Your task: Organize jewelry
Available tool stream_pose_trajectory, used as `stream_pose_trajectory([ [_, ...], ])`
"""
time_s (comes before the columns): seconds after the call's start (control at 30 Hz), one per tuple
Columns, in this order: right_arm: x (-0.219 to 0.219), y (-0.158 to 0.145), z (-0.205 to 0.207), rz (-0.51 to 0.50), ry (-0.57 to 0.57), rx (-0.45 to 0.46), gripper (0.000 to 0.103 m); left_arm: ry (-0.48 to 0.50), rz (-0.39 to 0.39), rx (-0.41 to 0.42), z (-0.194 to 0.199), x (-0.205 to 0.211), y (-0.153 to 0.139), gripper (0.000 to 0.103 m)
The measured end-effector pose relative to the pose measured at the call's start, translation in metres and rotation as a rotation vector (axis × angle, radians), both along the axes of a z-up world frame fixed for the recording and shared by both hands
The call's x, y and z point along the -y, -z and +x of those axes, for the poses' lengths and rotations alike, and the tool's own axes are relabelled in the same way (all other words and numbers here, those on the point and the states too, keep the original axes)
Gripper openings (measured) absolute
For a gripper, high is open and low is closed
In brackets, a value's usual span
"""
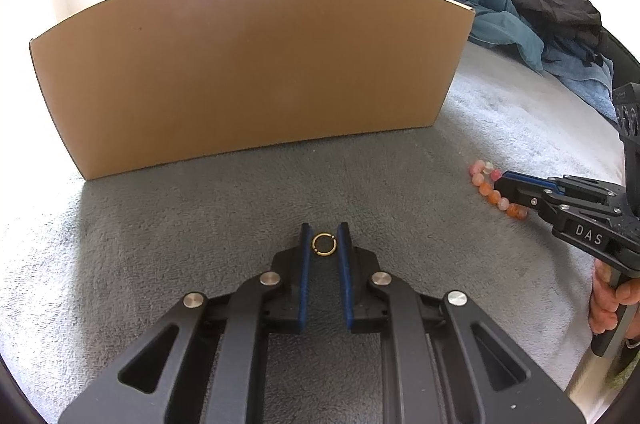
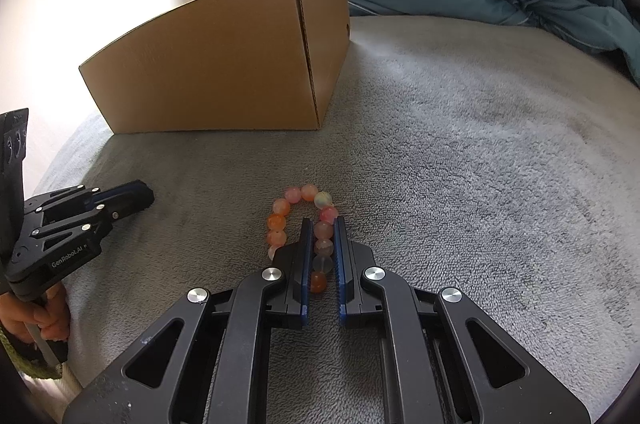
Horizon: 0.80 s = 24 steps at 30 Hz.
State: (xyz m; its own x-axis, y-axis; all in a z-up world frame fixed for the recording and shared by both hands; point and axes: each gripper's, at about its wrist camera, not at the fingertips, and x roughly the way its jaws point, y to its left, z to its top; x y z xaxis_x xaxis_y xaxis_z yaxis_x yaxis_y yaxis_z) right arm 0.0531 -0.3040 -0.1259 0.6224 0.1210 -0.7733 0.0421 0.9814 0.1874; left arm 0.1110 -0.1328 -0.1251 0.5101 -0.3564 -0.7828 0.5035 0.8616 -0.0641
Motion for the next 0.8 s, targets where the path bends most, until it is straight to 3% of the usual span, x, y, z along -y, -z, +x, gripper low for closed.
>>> stream_pose_trajectory([
  [0.8, -0.011, -0.006, 0.009, -0.022, 0.009, -0.017, 0.007, 0.003, 0.013, -0.008, 0.004, 0.002, 0.001, 0.012],
])
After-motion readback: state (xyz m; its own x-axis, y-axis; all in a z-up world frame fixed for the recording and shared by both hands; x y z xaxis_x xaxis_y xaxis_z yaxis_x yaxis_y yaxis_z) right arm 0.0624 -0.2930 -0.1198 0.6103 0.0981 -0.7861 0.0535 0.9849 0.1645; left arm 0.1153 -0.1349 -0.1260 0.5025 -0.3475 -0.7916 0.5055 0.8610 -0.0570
